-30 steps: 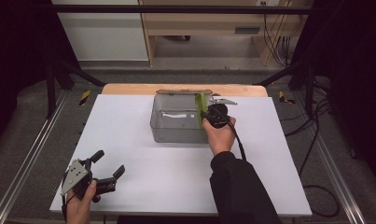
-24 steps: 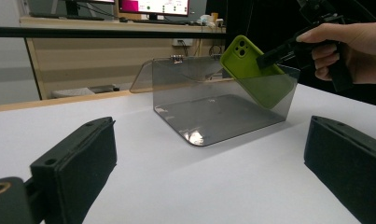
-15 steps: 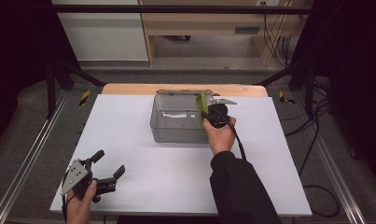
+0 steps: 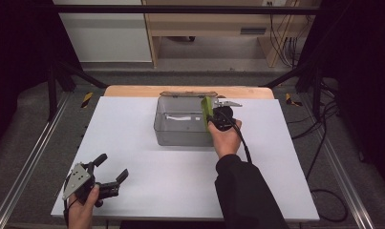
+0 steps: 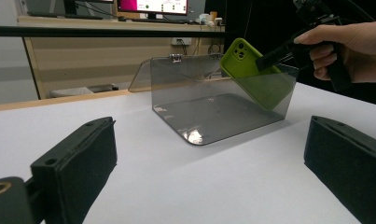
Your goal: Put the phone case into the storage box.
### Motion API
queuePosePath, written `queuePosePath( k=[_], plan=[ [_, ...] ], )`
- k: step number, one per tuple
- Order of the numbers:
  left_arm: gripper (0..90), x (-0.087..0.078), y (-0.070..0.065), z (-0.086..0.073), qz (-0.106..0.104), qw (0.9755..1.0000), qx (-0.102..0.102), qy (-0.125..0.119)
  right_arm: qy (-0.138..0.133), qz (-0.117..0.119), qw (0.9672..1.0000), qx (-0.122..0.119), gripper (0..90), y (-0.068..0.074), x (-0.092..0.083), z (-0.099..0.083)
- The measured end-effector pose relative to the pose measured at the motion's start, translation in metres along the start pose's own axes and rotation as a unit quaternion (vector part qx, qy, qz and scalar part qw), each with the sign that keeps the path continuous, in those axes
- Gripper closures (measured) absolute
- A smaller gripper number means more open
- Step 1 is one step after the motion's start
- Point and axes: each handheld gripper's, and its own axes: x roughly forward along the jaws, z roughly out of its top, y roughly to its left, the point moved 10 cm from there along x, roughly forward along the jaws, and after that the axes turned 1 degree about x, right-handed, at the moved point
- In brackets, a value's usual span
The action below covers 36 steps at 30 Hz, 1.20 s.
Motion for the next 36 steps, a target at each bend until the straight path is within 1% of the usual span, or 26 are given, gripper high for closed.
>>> queuePosePath(
  k=[15, 20, 36],
  plan=[
    [2.4, 0.0, 0.0007, -0.0006, 0.002, 1.0, -0.001, 0.002, 0.005, -0.004, 1.0, -0.004, 76.8, -0.0011, 0.0011, -0.0015],
    [2.4, 0.0001, 0.0005, -0.0006, 0.001, 1.0, -0.001, 0.002, 0.006, -0.006, 0.9999, -0.009, 76.8, -0.0012, 0.0017, -0.0026],
    [2.4, 0.0003, -0.0001, -0.0009, -0.001, 1.0, 0.0, 0.003, 0.01, -0.006, 0.9999, -0.009, 76.7, -0.0007, 0.0034, -0.0044]
  ],
)
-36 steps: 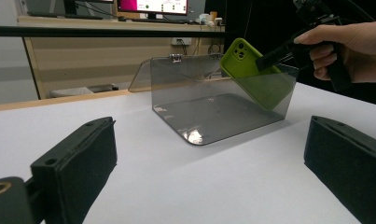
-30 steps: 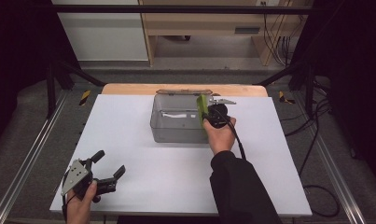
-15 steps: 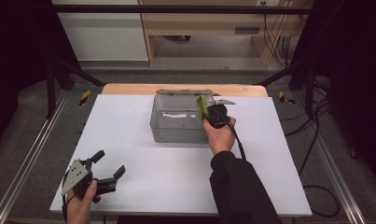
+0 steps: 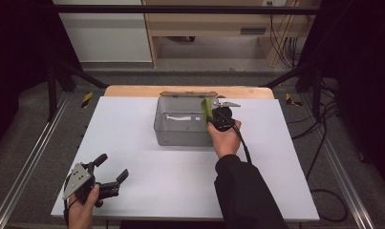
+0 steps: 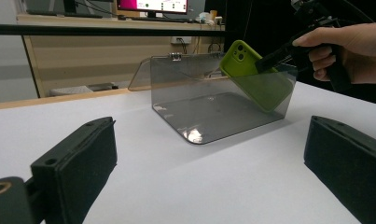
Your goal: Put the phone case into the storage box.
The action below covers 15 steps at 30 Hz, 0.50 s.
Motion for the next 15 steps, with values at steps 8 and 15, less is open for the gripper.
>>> queuePosePath(
  k=[8, 15],
  plan=[
    [2.4, 0.0002, -0.0008, -0.0002, -0.002, 1.0, 0.002, 0.001, 0.001, -0.001, 1.0, -0.001, 76.6, 0.0003, 0.0007, -0.0008],
    [2.4, 0.0002, -0.0013, -0.0001, -0.003, 1.0, 0.002, 0.001, 0.001, -0.001, 1.0, -0.003, 76.6, 0.0008, 0.0009, -0.0008]
  ],
)
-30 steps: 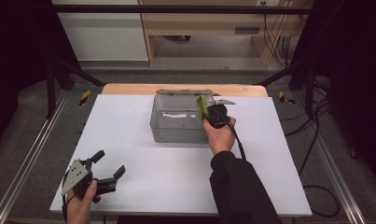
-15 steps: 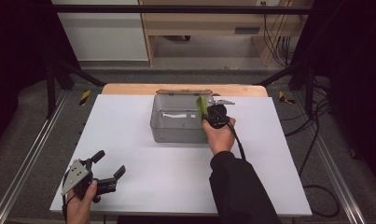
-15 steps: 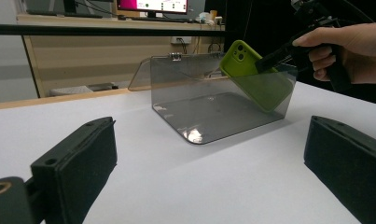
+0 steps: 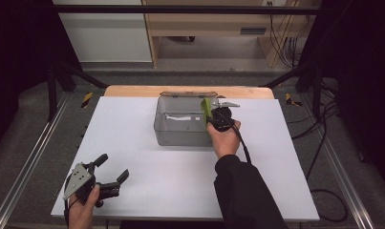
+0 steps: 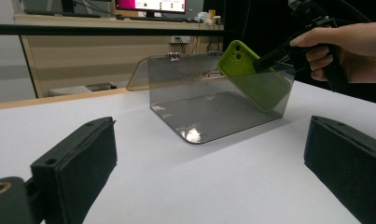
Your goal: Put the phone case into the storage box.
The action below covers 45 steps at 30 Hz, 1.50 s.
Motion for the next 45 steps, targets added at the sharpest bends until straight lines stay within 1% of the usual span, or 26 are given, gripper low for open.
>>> queuePosePath(
  k=[4, 6, 12, 15, 21, 27, 45],
  plan=[
    [2.4, 0.0, 0.0001, -0.0001, 0.0, 1.0, 0.0, 0.0, 0.0, 0.0, 1.0, 0.003, 76.3, -0.0003, -0.0001, 0.0002],
    [2.4, 0.0001, -0.0001, -0.0002, 0.0, 1.0, 0.0, 0.001, 0.0, 0.001, 1.0, 0.004, 74.8, -0.0004, 0.0001, 0.0002],
    [2.4, 0.0001, -0.0003, -0.0002, -0.001, 1.0, 0.0, 0.0, -0.001, -0.003, 1.0, 0.005, 74.2, -0.0024, -0.0006, 0.0009],
    [2.4, 0.0002, -0.0002, -0.0002, 0.0, 1.0, 0.0, 0.001, -0.005, -0.003, 1.0, 0.007, 73.8, -0.0026, -0.002, 0.0024],
    [2.4, 0.0005, -0.0008, 0.0, 0.0, 1.0, -0.001, 0.0, -0.018, 0.0, 0.9998, 0.0, 73.9, 0.0, -0.0062, 0.0064],
    [2.4, 0.0005, -0.0006, 0.0, 0.0, 1.0, -0.001, 0.0, -0.024, 0.007, 0.9997, 0.002, 74.2, 0.0028, -0.007, 0.0076],
    [2.4, 0.0006, -0.0008, 0.0, -0.001, 1.0, -0.001, 0.0, -0.03, 0.013, 0.9995, 0.002, 73.9, 0.0049, -0.0084, 0.0096]
  ],
)
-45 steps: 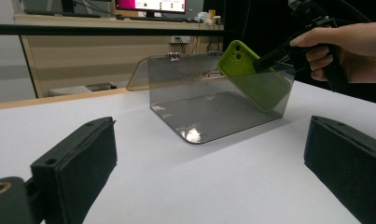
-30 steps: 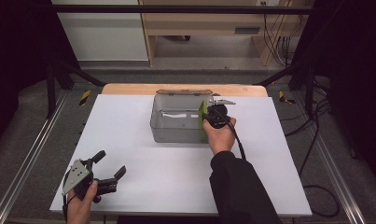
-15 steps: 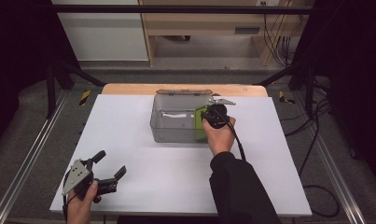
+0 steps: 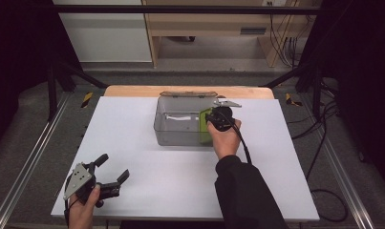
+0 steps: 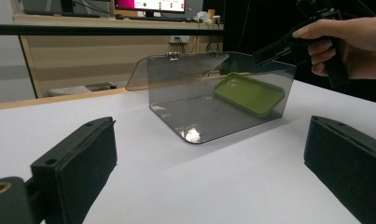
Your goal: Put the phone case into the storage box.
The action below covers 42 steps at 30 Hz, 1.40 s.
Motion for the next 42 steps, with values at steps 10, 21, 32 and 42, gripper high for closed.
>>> queuePosePath(
  k=[10, 21, 32, 42],
  plan=[
    [2.4, 0.0, 0.0, 0.0, 0.0, 1.0, 0.0, 0.0, -0.011, 0.004, 0.9999, -0.002, 70.6, 0.001, -0.002, 0.003],
    [2.4, 0.0, 0.0, 0.0, 0.0, 1.0, 0.001, 0.0, -0.03, 0.0, 0.9993, -0.02, 66.4, 0.002, -0.006, 0.009],
    [2.4, 0.0, -0.001, 0.0, -0.001, 1.0, 0.001, 0.0, -0.049, 0.007, 0.9985, -0.025, 59.0, 0.004, -0.01, 0.014],
    [2.4, 0.0, -0.001, 0.0, -0.001, 1.0, 0.001, 0.001, -0.052, -0.001, 0.9978, -0.041, 49.9, 0.006, -0.012, 0.017]
  ],
)
